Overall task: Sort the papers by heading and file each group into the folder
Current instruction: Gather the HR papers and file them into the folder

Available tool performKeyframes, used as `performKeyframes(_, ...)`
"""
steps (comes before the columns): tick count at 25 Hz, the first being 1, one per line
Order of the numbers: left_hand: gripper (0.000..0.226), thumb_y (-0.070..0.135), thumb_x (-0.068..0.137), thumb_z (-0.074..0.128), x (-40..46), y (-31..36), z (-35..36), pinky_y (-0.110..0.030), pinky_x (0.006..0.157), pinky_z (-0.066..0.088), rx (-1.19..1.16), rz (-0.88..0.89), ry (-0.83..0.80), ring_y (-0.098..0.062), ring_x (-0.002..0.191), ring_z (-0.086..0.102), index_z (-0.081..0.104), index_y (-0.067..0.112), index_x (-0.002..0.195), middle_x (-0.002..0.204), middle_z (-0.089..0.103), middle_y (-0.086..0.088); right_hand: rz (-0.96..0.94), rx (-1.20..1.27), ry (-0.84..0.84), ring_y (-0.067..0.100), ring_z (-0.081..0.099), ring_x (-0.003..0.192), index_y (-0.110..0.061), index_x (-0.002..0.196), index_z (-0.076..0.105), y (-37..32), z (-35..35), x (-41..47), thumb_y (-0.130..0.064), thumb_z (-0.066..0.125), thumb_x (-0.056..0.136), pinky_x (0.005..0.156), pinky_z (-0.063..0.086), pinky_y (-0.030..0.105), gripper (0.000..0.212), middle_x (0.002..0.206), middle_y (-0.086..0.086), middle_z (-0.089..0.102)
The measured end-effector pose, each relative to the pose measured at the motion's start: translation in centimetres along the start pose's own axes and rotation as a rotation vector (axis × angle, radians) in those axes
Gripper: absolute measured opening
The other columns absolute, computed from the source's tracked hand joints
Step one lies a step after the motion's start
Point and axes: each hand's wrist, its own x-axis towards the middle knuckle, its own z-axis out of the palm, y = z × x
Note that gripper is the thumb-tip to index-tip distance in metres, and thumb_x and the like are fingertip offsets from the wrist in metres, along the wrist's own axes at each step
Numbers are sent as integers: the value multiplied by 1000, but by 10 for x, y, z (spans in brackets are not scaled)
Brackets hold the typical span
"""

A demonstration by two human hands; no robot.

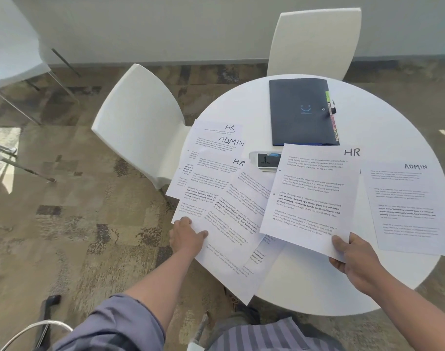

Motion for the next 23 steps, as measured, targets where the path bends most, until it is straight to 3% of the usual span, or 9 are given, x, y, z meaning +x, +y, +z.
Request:
performKeyframes(8,44,43,89,75,8,9,-5,-44,90,53,126,7,-98,-28,112,57,56,14,117,121,55,-5,13,4,-12,18,61,92,-18,115,64,3,-4,-2,-11,51,107,73,51,35,16,111,-1,70)
performKeyframes(12,37,37,89,75,7,14,-5,-47,94,54,112,14,-114,-29,111,58,59,16,115,125,53,-6,15,7,-13,18,61,92,-18,117,64,3,-6,-2,-11,52,107,72,50,35,17,112,0,70)
performKeyframes(17,56,28,85,72,3,24,-6,-45,97,51,135,112,-88,-29,119,49,47,14,134,132,45,-7,17,6,-10,18,61,93,-16,123,63,3,-8,-1,-12,52,106,74,51,35,20,114,0,70)
performKeyframes(21,87,56,76,78,0,37,-1,-45,103,46,190,170,-105,-29,129,44,39,17,144,142,41,-6,15,13,4,18,61,93,-16,123,63,3,-12,0,-12,52,106,74,51,35,20,114,1,70)
performKeyframes(23,93,60,75,79,2,52,3,-46,107,41,190,244,-102,-30,134,40,38,18,147,147,39,-6,14,16,17,18,61,93,-16,122,63,2,-16,0,-12,52,107,74,51,35,19,113,0,70)
